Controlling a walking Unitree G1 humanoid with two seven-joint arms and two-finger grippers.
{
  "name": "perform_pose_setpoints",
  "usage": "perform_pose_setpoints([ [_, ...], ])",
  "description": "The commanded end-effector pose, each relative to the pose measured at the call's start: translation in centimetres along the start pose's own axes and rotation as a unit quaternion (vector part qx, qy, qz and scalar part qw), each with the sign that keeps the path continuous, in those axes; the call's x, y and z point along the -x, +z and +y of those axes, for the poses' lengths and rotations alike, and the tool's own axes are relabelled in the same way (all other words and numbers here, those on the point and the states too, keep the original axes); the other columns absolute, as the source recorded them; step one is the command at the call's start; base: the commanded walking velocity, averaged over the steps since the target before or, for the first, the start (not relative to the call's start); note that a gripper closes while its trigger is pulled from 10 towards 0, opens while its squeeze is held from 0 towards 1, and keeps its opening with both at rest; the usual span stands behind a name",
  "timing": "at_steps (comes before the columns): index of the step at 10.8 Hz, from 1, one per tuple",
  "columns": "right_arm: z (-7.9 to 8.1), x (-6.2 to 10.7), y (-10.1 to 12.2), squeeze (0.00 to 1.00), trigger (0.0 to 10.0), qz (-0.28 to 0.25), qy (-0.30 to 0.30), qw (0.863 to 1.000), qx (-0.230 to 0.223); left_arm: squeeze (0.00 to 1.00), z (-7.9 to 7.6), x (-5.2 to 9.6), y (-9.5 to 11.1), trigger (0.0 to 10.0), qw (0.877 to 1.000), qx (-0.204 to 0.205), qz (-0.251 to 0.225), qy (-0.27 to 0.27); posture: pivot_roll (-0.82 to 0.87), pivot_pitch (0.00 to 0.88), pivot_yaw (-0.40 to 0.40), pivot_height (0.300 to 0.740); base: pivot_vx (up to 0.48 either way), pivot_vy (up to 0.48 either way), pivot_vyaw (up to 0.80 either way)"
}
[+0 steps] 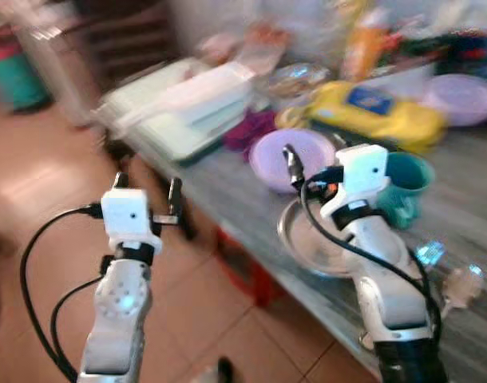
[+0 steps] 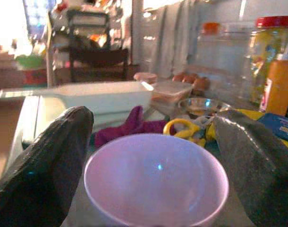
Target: Setting the table
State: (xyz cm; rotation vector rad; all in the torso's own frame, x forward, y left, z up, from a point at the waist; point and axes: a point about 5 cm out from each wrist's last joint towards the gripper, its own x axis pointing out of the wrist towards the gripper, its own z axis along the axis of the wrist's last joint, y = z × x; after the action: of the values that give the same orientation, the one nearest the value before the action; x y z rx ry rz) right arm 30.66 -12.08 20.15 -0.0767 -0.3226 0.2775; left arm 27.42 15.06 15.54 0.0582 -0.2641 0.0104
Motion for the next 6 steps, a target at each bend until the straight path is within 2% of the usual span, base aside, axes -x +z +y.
perform_pose_setpoints([
  [1,0.43,-0.09,0.49,0.0,10.0,-0.011,0.005,1.0,-0.003,0.0,0.73,0.15,-0.31,10.0,1.0,-0.018,0.006,0.014,-0.03,0.141,0.053,0.74,0.0,0.0,0.8],
  [3,0.81,-0.3,0.63,0.0,10.0,-0.015,0.014,1.0,-0.002,0.0,0.63,0.67,-0.72,10.0,0.999,-0.023,0.013,0.025,-0.02,0.139,0.048,0.74,0.0,0.0,0.8],
  [6,1.11,-0.59,0.63,0.0,10.0,-0.016,0.024,1.0,-0.005,0.0,0.87,0.5,-0.68,10.0,0.999,-0.024,0.012,0.034,-0.01,0.132,0.041,0.74,0.0,0.0,0.8],
])
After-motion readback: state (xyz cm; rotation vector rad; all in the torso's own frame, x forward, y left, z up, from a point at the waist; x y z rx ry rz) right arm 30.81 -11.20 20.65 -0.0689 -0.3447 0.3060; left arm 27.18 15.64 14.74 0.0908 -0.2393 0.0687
